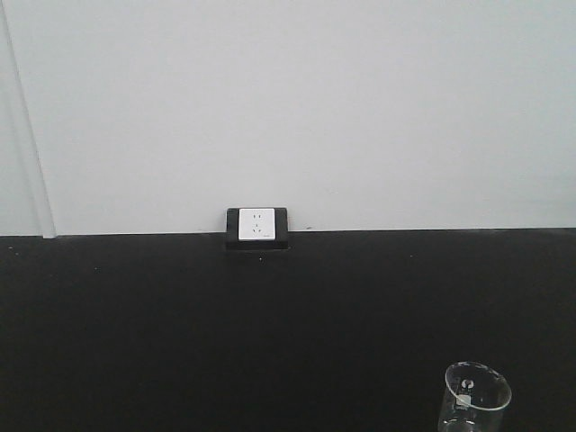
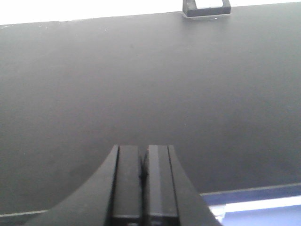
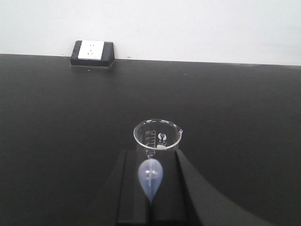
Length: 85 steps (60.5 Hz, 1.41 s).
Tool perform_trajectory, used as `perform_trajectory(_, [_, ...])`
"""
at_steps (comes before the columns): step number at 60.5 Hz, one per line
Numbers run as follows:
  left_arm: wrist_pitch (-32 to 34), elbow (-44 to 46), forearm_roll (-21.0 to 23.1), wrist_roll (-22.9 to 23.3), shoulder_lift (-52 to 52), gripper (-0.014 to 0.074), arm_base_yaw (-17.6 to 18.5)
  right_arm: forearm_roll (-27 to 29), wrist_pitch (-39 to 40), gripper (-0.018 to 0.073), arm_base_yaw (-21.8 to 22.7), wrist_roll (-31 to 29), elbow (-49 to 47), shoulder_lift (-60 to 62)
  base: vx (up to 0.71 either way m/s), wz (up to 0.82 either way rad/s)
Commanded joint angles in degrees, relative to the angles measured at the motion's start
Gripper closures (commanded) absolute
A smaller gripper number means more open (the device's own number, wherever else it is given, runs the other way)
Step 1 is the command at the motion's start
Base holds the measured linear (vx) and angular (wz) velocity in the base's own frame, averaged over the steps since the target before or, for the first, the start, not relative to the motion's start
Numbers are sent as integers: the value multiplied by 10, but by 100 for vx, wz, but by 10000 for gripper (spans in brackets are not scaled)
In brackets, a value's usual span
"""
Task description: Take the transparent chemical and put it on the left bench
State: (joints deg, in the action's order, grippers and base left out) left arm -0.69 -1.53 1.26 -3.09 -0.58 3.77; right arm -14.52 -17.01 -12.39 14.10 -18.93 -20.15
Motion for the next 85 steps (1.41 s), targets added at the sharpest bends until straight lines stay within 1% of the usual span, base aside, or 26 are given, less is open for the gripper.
perform_trajectory(1, [45,-9,0,4,-11,600,1,-4,42,559,0,-4,-17,-3,-7,-5])
perform_trajectory(23, [45,-9,0,4,-11,600,1,-4,42,559,0,-4,-17,-3,-15,-10])
perform_trajectory(47, [45,-9,0,4,-11,600,1,-4,42,559,0,-4,-17,-3,-27,-6])
perform_trajectory(85, [45,-9,0,4,-11,600,1,-4,42,559,0,-4,-17,-3,-36,24])
